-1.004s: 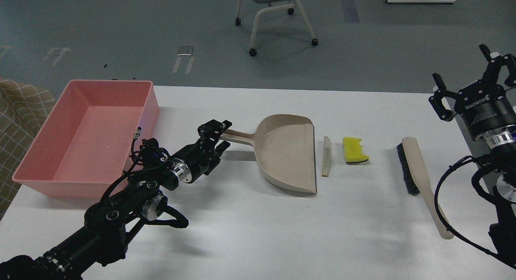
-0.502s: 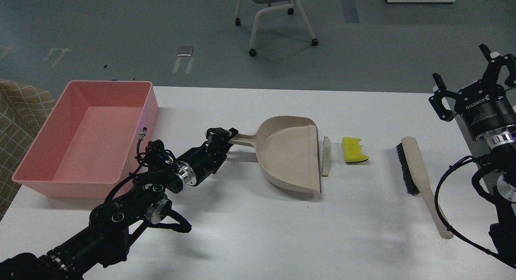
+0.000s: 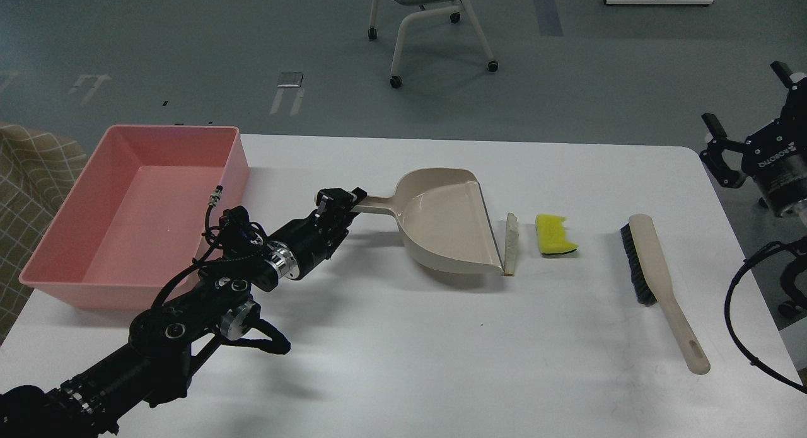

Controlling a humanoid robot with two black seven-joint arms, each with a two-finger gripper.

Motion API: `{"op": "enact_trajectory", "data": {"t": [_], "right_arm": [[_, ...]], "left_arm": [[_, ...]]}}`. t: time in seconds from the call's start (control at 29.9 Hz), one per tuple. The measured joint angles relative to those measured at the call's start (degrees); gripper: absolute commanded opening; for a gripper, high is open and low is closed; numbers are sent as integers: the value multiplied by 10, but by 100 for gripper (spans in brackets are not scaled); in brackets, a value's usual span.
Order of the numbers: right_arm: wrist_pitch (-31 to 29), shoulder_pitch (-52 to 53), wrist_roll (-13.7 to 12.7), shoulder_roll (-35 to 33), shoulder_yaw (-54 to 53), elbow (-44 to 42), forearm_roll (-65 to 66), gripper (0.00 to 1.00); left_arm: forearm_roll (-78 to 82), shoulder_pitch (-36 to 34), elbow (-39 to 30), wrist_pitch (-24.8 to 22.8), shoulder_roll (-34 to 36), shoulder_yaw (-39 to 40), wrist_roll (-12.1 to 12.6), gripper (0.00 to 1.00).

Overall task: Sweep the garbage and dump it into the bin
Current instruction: 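Lower the right gripper and grasp the wooden brush handle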

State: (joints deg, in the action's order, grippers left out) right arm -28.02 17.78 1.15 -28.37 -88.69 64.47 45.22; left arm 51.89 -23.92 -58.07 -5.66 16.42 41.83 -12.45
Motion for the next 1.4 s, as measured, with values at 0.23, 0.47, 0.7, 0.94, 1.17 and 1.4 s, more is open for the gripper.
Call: {"op": "enact_trajectory", "data": {"t": [0.23, 0.47, 0.7, 0.94, 1.17, 1.4], "right_arm": [[0, -75, 0, -194, 33, 76, 101, 100], [0, -105, -4, -244, 117, 189, 321, 100], [0, -211, -59, -241, 127, 311, 432, 97], [48, -299, -93, -215, 127, 333, 495, 98], [65, -318, -91, -160, 123, 331, 572, 98], [66, -317, -93, -110, 127, 326, 623, 71]], "left_arm": [[3, 2, -6, -2, 5, -1, -8, 0], [31, 7, -6, -2, 1, -2, -33, 0], [50, 9, -6, -1, 3, -1, -40, 0], [51, 9, -11, -1, 6, -1, -58, 0], [53, 12, -11, 1, 3, -9, -60, 0], [53, 12, -10, 1, 6, -11, -61, 0]]}}
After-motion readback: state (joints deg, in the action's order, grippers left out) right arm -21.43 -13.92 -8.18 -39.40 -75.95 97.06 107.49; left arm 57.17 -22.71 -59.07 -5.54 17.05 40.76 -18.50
